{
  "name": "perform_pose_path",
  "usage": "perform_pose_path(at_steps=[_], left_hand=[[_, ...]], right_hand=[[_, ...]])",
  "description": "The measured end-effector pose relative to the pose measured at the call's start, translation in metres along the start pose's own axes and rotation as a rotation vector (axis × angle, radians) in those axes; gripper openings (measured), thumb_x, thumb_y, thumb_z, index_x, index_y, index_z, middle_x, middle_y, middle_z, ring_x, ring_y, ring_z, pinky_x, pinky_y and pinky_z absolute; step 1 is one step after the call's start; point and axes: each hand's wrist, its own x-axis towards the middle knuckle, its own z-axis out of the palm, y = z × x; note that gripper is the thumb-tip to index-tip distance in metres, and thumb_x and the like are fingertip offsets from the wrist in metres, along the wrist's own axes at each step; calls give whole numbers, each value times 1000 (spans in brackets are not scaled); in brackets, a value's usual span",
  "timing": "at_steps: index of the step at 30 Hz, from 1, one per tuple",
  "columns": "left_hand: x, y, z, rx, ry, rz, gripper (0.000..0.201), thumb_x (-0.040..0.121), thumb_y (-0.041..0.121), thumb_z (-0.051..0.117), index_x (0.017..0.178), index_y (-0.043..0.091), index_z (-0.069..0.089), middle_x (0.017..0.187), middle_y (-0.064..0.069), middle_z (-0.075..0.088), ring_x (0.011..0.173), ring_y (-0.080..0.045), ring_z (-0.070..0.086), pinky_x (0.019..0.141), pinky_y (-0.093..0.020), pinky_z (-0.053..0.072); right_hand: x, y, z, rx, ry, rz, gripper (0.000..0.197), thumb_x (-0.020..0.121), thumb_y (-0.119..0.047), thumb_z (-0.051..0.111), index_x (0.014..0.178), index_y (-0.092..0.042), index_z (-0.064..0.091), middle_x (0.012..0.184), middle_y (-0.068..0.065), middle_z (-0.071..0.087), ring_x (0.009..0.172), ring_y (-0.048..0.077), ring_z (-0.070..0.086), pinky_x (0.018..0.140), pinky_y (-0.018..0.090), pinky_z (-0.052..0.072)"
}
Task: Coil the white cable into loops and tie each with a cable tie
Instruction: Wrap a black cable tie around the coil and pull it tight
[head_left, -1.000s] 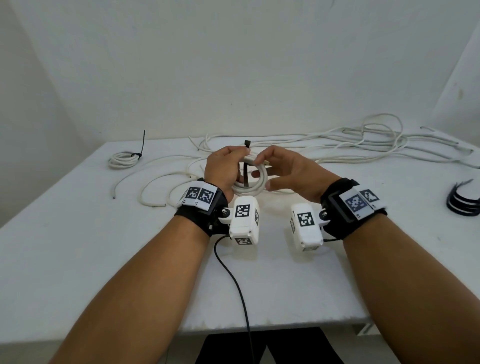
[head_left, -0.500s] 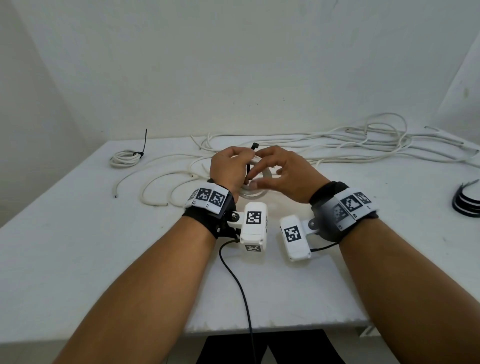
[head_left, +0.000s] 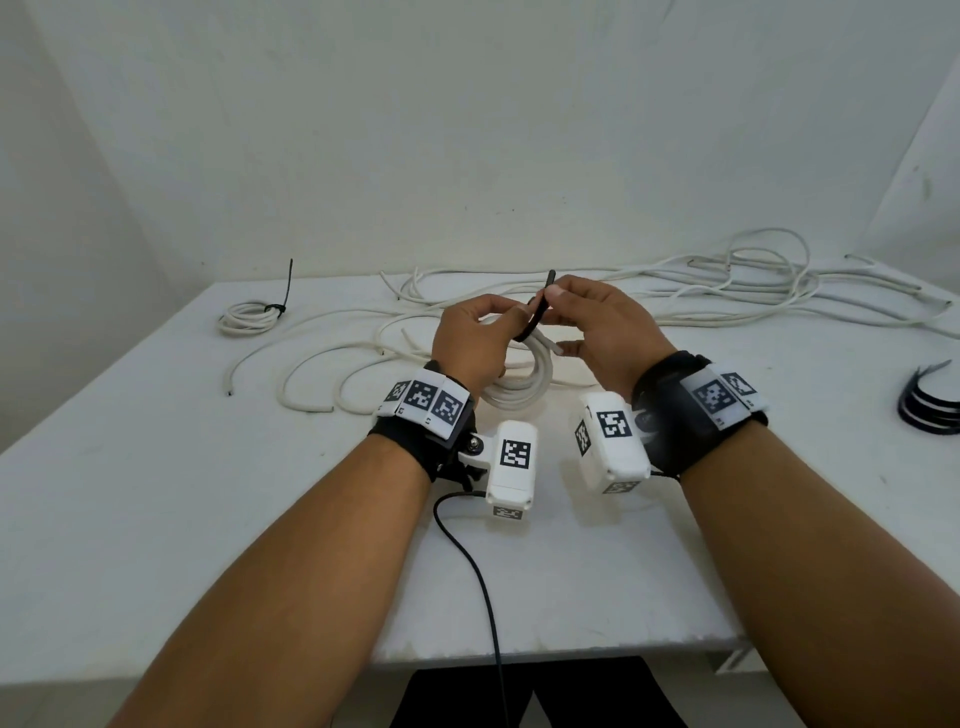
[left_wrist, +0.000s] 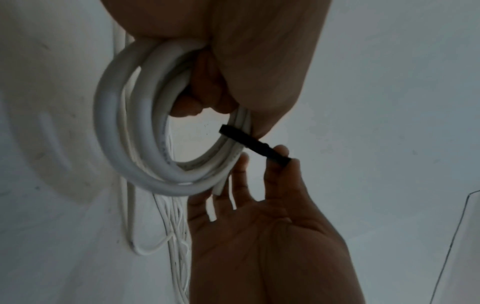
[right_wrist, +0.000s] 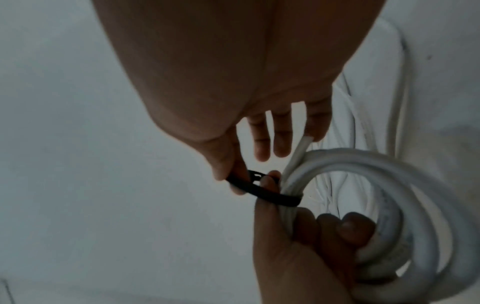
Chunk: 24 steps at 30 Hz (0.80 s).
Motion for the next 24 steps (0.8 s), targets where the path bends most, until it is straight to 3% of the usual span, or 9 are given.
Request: perform_pose_path(at_steps=[3, 5, 7, 9, 12, 16, 19, 24], left_hand=[[2, 0, -1, 3, 64, -5, 13, 83, 25, 69, 84, 12, 74, 73, -1, 65, 46, -15, 45, 53, -32, 46], [3, -1, -1, 12, 97, 4, 13, 81, 25, 70, 83, 12, 74, 76, -3, 66, 55, -19, 49, 54, -36, 48], [4, -3, 0, 31, 108, 18, 10, 78, 25, 71, 78, 15, 75, 75, 1, 68, 59, -17, 52, 59, -40, 53], [5, -4, 1, 55, 109, 30, 8, 76, 25, 71, 72, 20, 74, 68, 10, 68, 60, -11, 54, 68, -43, 56], [6, -5, 1, 67, 112, 43, 8, 75, 27, 71, 69, 22, 73, 64, 11, 66, 61, -10, 56, 71, -44, 57], [6, -6, 2, 82, 86, 83, 8, 75, 28, 71, 68, 24, 72, 60, 13, 66, 58, -5, 54, 65, -38, 51], [7, -6, 1, 100, 68, 127, 9, 77, 27, 72, 68, 25, 72, 60, 12, 66, 55, -5, 54, 60, -28, 44], [8, -6, -2, 189, 35, 277, 9, 78, 32, 71, 73, 24, 71, 72, 4, 72, 73, -14, 67, 67, -28, 51]], right_hand=[[2, 2, -1, 6, -32, 118, 18, 83, -40, 60, 74, -27, 69, 97, -11, 66, 103, 11, 55, 81, 33, 44], [2, 3, -1, 13, -84, 186, 16, 86, -33, 60, 74, -24, 67, 95, -9, 65, 99, 9, 54, 84, 34, 42], [1, 4, 1, 34, -122, 231, 15, 88, -29, 61, 77, -23, 68, 97, -5, 65, 98, 10, 56, 85, 35, 43], [1, 4, 1, 33, -124, 235, 14, 83, -31, 64, 73, -24, 70, 97, -4, 65, 96, 9, 56, 86, 36, 43], [2, 2, 0, 16, -101, 224, 11, 75, -34, 65, 72, -25, 72, 97, -5, 62, 93, 10, 54, 84, 37, 41], [3, 5, -2, 86, -70, 247, 10, 76, -33, 67, 77, -24, 71, 95, -5, 66, 94, 12, 56, 84, 37, 41], [2, 5, -1, 145, -31, 242, 11, 88, -25, 63, 81, -20, 70, 95, -3, 68, 98, 14, 61, 85, 38, 42], [1, 3, -2, 187, 0, 235, 23, 95, -25, 59, 74, -20, 69, 91, -4, 70, 100, 14, 65, 81, 37, 43]])
